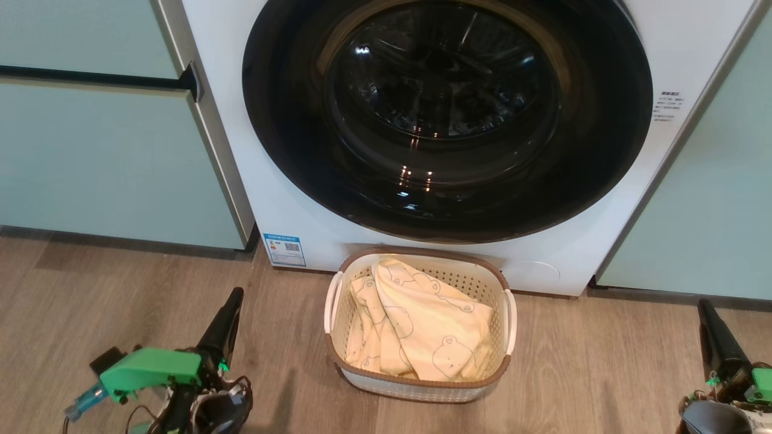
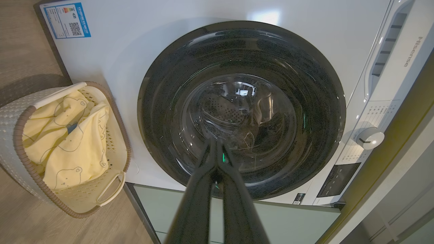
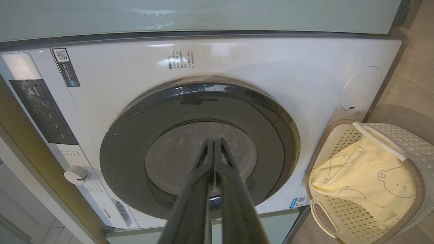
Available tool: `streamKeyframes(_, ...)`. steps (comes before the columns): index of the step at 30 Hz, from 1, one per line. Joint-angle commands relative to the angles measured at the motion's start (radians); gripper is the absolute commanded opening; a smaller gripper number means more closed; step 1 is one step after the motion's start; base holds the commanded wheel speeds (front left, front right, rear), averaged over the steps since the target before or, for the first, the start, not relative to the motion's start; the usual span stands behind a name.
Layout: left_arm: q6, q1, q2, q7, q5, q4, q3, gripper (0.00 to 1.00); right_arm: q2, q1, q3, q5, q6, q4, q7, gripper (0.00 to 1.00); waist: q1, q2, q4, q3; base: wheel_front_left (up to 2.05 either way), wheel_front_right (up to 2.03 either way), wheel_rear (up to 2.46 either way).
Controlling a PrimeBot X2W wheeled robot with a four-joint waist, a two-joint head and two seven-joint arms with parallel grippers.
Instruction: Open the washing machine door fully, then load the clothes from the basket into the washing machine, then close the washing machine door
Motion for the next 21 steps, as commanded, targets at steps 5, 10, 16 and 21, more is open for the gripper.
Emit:
streamKeyframes(5,-0.003,-0.056,0.008,0.007,0.009,-0.028,0.04,0.0,-0.005,-0.055,0.015,-0.009,0.004,-0.032,0.005,0.0,0.0,0.0,0.0,0.0,0.0,0.0,0.0)
streamKeyframes(10,-0.003,-0.056,0.008,0.007,0.009,-0.028,0.04,0.0,-0.005,-0.055,0.015,-0.009,0.004,-0.032,0.005,0.0,0.0,0.0,0.0,0.0,0.0,0.0,0.0)
streamKeyframes(16,-0.003,-0.056,0.008,0.007,0.009,-0.028,0.04,0.0,-0.005,-0.055,0.015,-0.009,0.004,-0.031,0.005,0.0,0.0,0.0,0.0,0.0,0.0,0.0,0.0)
streamKeyframes(21,-0.003,-0.056,0.008,0.007,0.009,-0.028,0.04,0.0,-0.005,-0.055,0.014,-0.009,0.004,-0.031,0.005,0.0,0.0,0.0,0.0,0.0,0.0,0.0,0.0)
